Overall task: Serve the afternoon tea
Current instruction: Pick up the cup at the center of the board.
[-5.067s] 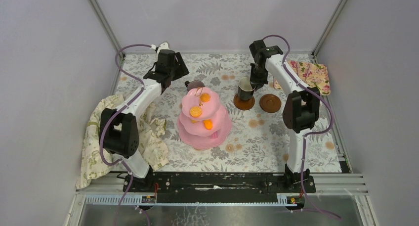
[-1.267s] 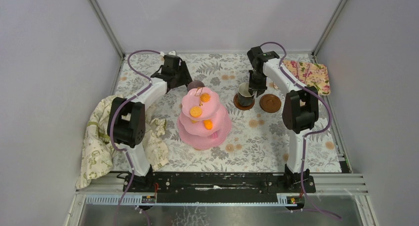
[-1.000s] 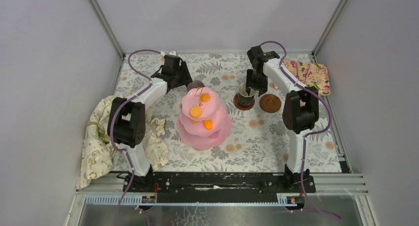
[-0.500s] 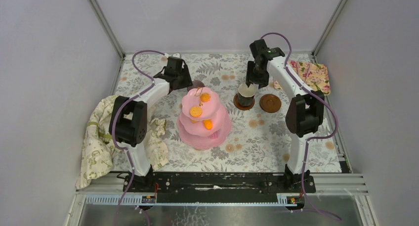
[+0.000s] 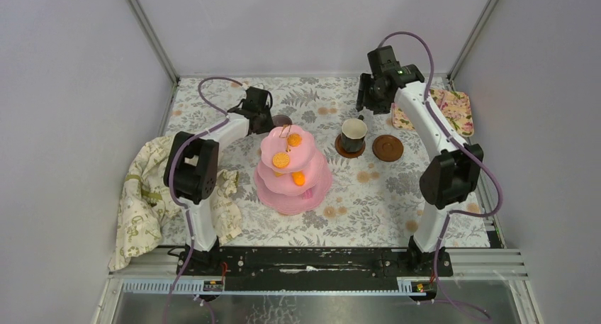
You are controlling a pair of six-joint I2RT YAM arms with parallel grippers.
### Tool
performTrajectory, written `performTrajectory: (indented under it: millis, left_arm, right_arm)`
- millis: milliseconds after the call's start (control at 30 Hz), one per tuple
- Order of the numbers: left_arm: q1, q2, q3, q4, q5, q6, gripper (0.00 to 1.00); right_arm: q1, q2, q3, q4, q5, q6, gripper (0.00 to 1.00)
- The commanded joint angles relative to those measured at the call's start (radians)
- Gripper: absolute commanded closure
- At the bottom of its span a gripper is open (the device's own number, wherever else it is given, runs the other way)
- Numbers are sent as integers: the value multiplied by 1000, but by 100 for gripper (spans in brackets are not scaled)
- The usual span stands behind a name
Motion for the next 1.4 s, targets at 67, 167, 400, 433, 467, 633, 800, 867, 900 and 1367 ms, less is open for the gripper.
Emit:
performTrajectory:
  millis: [67, 167, 400, 433, 467, 633, 800, 867, 900, 1367]
  left_arm:
    - [-7, 42, 38, -20, -29, 6, 84]
    - [-6, 54, 51, -25, -36, 4, 95]
    - [-7, 80, 97, -68, -58, 11, 100]
    - [-7, 80, 102, -76, -68, 12, 100]
    - [-7, 77, 108, -82, -82, 15, 100]
    - [24, 26, 118, -84, -137, -2, 100]
    - [51, -47, 141, -79, -184, -16, 100]
    - [56, -77, 149, -76, -211, -18, 100]
    - [57, -97, 153, -74, -225, -16, 100]
    - [71, -376, 164, -43, -363, -46, 100]
  right_arm:
    - [10, -110, -38, 55, 13, -18, 43]
    - [10, -136, -81, 78, 11, -19, 43]
    - [10, -180, -156, 118, -3, -14, 43]
    - [10, -183, -160, 118, -2, -14, 43]
    - [10, -186, -164, 120, 0, -14, 43]
    - [9, -211, -187, 139, -3, -9, 43]
    - [10, -252, -229, 175, -4, 4, 43]
    - [10, -270, -259, 193, -4, 9, 43]
    - [10, -276, -268, 200, -6, 11, 43]
    - [63, -476, -477, 426, 86, -12, 44]
